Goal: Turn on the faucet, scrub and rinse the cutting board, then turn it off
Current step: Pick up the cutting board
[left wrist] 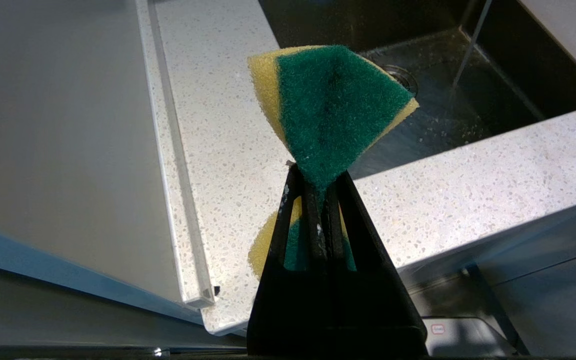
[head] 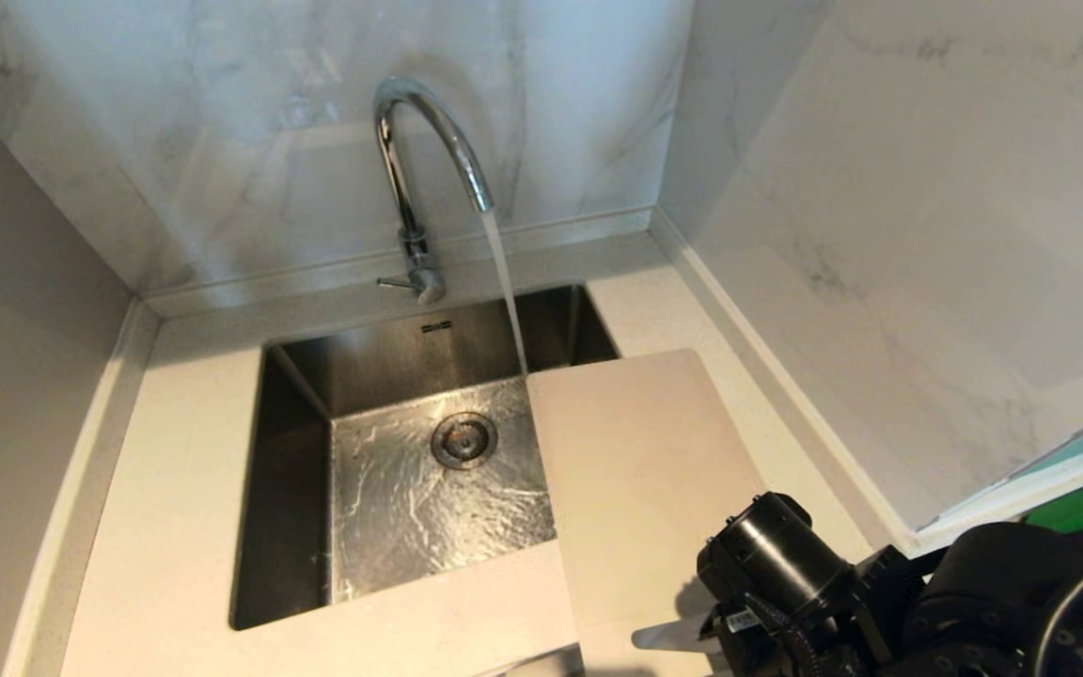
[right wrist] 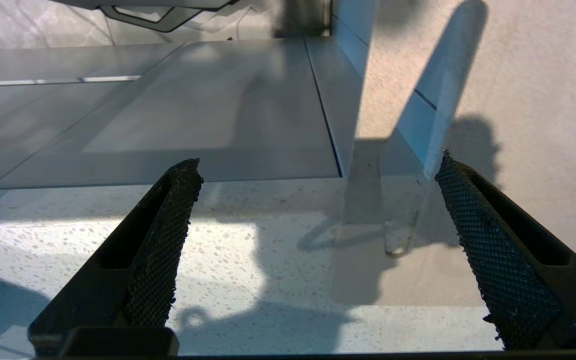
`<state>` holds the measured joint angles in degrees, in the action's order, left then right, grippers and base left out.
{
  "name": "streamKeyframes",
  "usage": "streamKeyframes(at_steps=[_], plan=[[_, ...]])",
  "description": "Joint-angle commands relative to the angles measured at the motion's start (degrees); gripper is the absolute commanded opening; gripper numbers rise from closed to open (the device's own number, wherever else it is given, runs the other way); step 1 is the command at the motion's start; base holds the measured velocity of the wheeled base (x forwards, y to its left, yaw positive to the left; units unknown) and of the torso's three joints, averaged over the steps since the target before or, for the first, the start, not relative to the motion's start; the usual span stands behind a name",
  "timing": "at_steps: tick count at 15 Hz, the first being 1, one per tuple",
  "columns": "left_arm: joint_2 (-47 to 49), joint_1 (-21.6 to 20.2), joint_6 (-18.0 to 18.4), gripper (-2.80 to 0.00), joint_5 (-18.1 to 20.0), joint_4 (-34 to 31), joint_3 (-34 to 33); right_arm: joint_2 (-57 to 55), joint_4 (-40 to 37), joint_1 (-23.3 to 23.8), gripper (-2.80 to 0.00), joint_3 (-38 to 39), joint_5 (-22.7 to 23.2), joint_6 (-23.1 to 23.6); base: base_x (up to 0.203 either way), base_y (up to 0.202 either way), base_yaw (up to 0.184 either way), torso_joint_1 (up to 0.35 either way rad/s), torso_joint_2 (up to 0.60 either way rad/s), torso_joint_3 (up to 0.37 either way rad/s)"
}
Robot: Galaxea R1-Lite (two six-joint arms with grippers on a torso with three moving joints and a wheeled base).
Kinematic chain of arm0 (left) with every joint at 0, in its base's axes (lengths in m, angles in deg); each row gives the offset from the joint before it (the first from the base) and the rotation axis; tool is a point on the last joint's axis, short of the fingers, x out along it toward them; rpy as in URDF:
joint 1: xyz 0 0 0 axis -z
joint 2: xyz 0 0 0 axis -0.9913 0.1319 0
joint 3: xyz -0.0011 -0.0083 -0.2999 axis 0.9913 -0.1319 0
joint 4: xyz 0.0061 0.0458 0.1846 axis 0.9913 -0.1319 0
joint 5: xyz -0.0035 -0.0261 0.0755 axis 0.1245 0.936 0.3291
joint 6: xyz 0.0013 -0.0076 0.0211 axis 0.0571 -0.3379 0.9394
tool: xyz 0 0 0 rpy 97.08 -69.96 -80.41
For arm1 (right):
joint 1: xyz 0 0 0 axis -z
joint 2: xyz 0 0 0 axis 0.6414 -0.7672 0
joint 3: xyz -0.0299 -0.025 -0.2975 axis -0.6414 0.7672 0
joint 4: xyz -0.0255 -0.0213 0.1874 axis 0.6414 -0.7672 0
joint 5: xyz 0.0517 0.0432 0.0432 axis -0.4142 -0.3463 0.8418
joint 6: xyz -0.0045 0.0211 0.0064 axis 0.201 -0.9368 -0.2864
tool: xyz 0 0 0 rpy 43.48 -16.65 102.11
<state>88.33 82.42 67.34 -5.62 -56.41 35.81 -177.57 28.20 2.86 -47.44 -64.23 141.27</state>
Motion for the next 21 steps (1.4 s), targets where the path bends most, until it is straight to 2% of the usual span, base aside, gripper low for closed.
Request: streamKeyframes(at_steps=[1, 21], plan=[[0.0, 0.0, 0.0, -2.8, 0.0, 0.0, -0.1, -1.5, -0.1, -0.2, 0.0, 0.1, 0.0, 0.3, 0.0, 0.0, 0.0, 0.0, 0.0, 0.0], [0.0, 0.0, 0.0, -2.8, 0.0, 0.0, -0.1, -6.7, 0.0, 2.4, 0.0, -1.0, 0.6, 0.4, 0.0, 0.0, 0.0, 0.0, 0.0, 0.0]])
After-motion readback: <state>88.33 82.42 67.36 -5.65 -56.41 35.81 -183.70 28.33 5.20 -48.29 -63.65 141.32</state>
